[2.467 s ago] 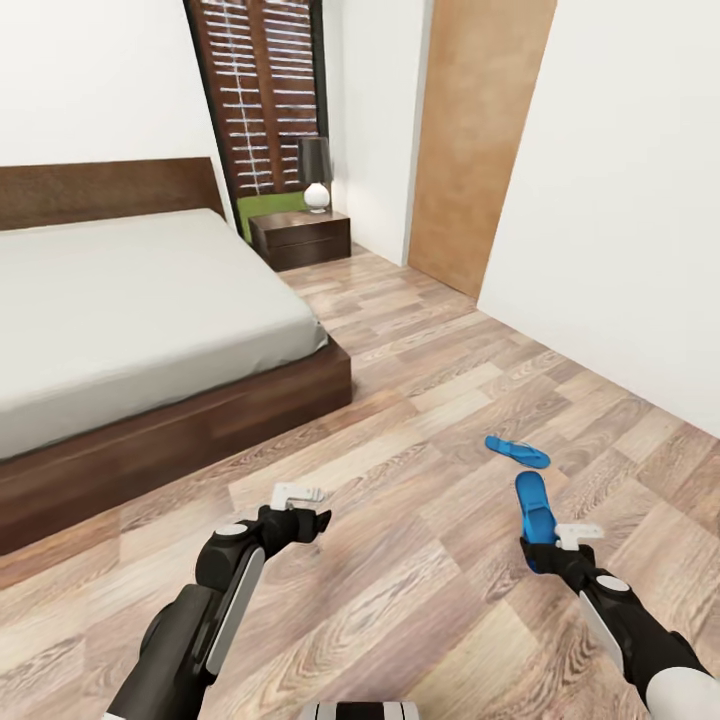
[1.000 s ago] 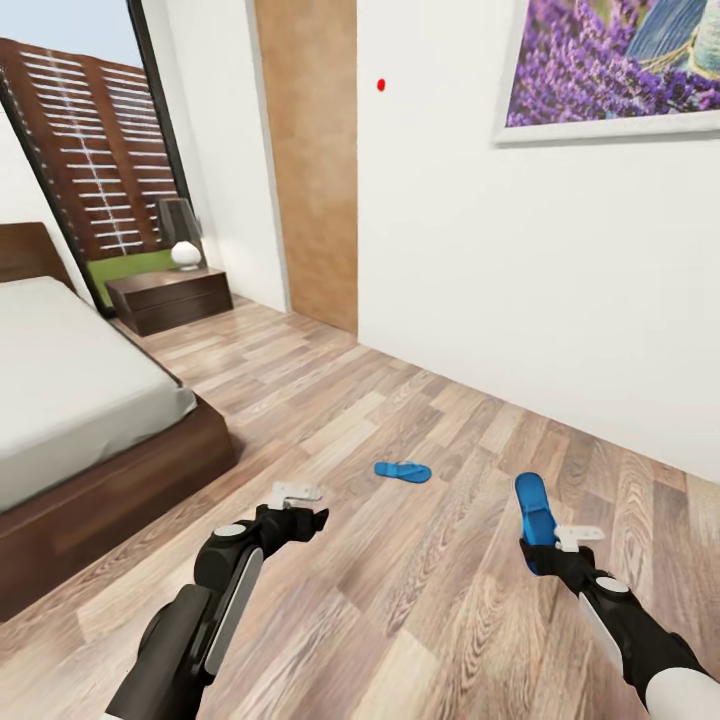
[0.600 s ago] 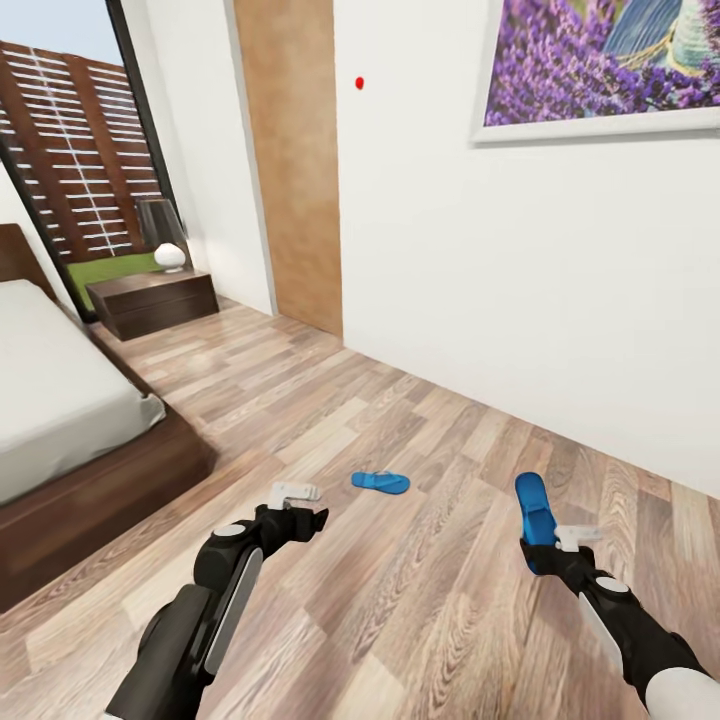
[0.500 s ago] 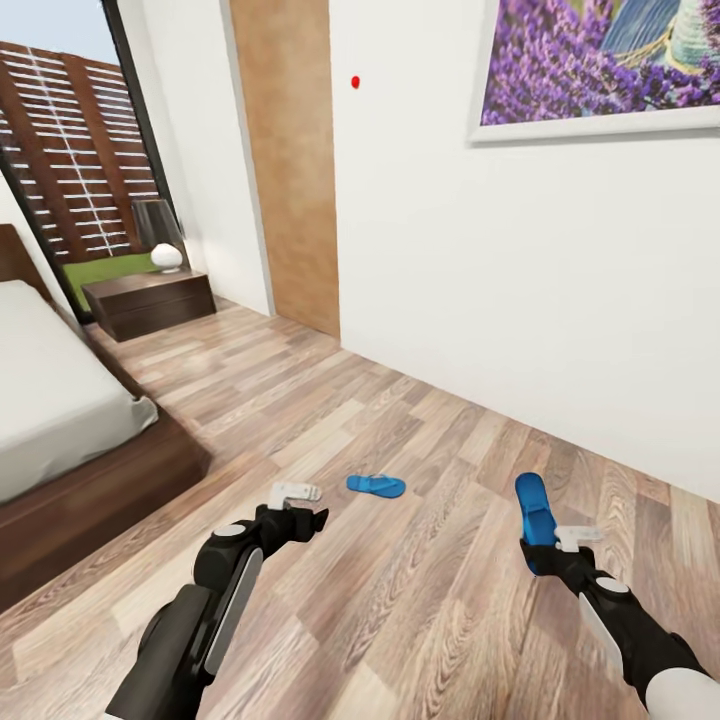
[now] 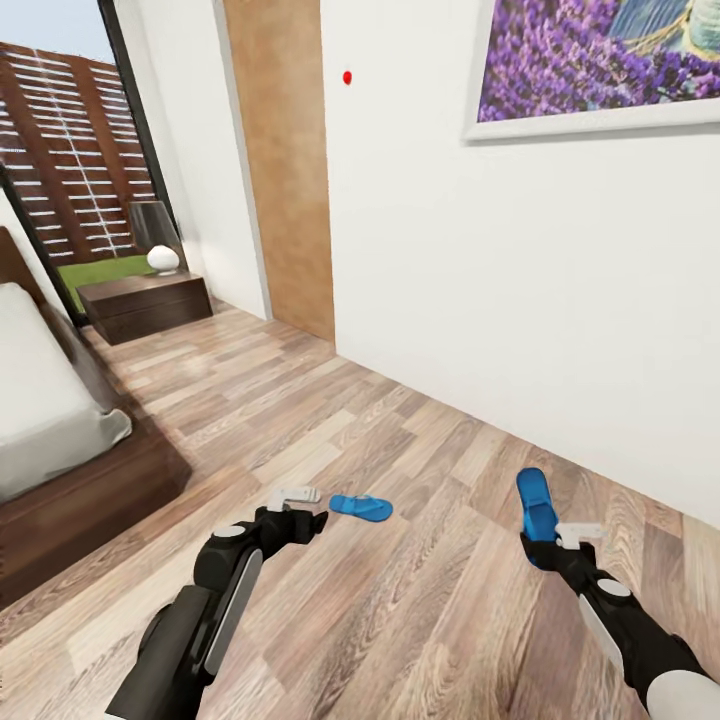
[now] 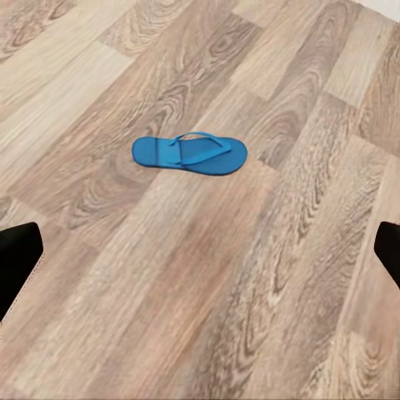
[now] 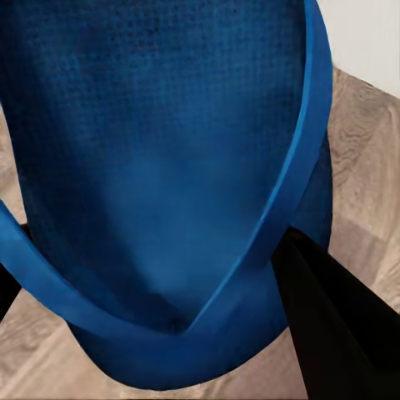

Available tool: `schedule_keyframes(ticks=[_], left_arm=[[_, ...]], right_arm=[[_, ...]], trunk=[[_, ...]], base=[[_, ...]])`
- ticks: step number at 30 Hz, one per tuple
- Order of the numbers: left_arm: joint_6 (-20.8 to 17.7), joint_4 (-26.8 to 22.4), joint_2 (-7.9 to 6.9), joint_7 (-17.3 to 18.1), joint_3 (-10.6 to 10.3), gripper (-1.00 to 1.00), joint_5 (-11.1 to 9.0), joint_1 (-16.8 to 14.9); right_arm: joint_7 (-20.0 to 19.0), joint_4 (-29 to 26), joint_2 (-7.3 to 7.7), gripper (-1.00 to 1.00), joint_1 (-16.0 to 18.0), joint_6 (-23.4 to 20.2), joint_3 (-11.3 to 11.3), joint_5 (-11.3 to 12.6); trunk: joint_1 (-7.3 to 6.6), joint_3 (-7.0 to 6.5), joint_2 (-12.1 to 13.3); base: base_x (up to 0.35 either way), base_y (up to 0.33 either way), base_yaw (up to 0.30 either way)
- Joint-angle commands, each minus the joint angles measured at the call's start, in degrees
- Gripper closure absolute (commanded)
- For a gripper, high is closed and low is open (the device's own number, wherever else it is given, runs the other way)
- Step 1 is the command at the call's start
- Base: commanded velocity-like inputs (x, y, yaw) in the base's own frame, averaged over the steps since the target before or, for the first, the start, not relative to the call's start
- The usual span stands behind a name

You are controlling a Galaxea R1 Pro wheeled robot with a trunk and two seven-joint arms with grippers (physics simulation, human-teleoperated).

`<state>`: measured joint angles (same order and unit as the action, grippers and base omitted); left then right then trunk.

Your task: In the bedroom, move the book from the bed onto either nightstand, and place the two sandals side by side next to the bed.

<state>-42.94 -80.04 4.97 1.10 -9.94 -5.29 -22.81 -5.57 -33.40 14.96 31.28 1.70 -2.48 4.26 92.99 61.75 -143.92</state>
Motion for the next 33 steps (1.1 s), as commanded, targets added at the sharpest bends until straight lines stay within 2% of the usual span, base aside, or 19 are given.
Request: schedule_keyframes(ticks=[1,16,26,33], left_arm=[[-0.3,0.0,0.0,-0.1,0.0,-1.0,-0.5,0.0],[-0.3,0.0,0.03,0.0,0.1,-1.0,-0.6,0.0],[-0.3,0.0,0.09,-0.1,0.2,-1.0,-0.7,0.0],[-0.3,0.0,0.08,0.0,0.2,-1.0,-0.7,0.0]], right_arm=[[-0.4,0.0,-0.01,1.0,0.0,0.1,-0.2,0.5],[-0.4,0.0,-0.01,1.0,0.0,0.1,-0.2,0.5],[-0.4,0.0,-0.01,1.0,0.0,0.1,-0.2,0.5],[-0.3,0.0,-0.01,1.0,0.0,0.2,-0.2,0.4]], trunk=[[0.03,0.05,0.0],[0.03,0.05,0.0],[0.03,0.05,0.0],[0.03,0.05,0.0]], base=[[0.309,-0.11,0.282],[0.258,-0.222,0.282],[0.034,-0.273,0.282],[0.0,-0.099,0.282]])
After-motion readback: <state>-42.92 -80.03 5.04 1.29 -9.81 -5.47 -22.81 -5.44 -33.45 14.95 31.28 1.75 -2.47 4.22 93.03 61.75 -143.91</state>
